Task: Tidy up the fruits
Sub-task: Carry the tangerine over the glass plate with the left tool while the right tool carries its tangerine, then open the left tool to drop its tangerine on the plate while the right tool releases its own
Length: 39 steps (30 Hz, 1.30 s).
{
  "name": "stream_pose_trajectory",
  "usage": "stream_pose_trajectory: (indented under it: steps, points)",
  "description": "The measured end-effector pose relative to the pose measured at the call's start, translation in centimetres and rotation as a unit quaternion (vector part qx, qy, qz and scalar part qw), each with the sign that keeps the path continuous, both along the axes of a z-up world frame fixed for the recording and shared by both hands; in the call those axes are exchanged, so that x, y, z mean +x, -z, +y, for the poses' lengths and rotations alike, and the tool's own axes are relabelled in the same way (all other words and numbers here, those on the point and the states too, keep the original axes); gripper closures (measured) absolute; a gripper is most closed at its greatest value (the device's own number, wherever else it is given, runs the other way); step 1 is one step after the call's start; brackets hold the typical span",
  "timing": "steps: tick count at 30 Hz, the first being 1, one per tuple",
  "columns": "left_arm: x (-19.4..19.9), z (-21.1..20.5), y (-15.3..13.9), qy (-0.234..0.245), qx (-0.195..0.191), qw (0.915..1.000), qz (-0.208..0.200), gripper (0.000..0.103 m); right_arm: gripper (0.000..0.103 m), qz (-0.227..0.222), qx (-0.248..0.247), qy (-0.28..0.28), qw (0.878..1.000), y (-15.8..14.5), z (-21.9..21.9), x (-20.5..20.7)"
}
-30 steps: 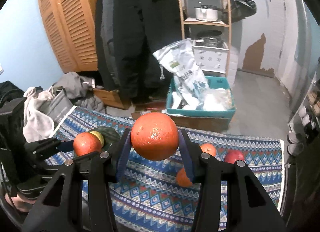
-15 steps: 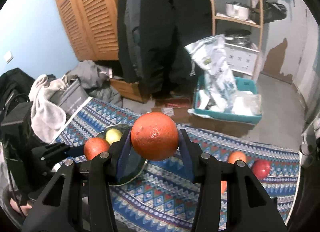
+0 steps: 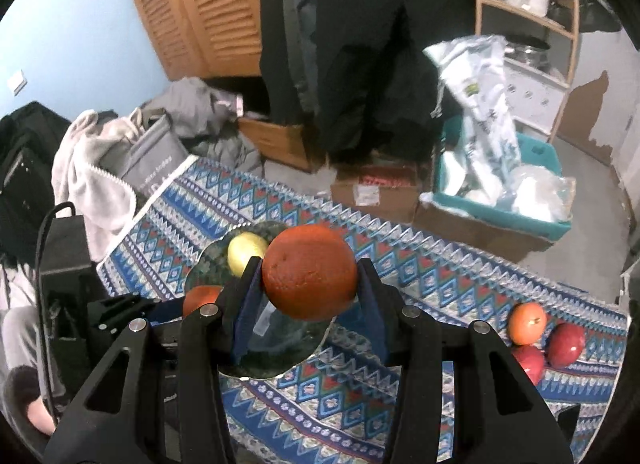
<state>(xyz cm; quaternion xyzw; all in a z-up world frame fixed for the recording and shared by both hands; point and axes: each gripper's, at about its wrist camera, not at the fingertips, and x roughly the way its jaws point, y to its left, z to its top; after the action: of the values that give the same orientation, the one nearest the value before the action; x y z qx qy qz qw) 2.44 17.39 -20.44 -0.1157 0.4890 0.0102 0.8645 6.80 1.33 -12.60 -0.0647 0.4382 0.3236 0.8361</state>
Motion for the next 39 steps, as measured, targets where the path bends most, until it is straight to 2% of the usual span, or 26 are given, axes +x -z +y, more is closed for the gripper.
stream_pose_trajectory:
  steps: [8, 14, 25, 33, 36, 39]
  points:
    - [0.4, 1.1, 4.2, -0.014, -0.013, 0.9984, 0.052, 0.057, 0.057, 0.041, -0.018, -0.015, 0.999, 3.6, 2.4, 0.7]
    - [0.5, 1.1, 5.4, -0.014, -0.013, 0.9974, 0.069, 0.057, 0.057, 0.060, -0.036, -0.020, 0.997, 5.7, 3.0, 0.8]
    - [0.7, 1.3, 5.8, -0.021, -0.015, 0.9966, 0.078, 0.054, 0.057, 0.080, -0.049, -0.024, 0.995, 7.5, 3.5, 0.7]
    - [-0.3, 2.4, 3.9, -0.034, -0.015, 0.9973, 0.063, 0.052, 0.057, 0.111, -0.056, -0.030, 0.992, 9.5, 4.2, 1.1]
    - [-0.8, 2.9, 3.1, -0.043, -0.004, 0.9977, 0.052, 0.046, 0.057, 0.122, -0.062, -0.033, 0.990, 10.4, 4.7, 1.2]
    - [-1.1, 3.3, 2.8, -0.051, 0.004, 0.9976, 0.047, 0.045, 0.057, 0.133, -0.070, -0.036, 0.988, 11.5, 5.2, 1.2]
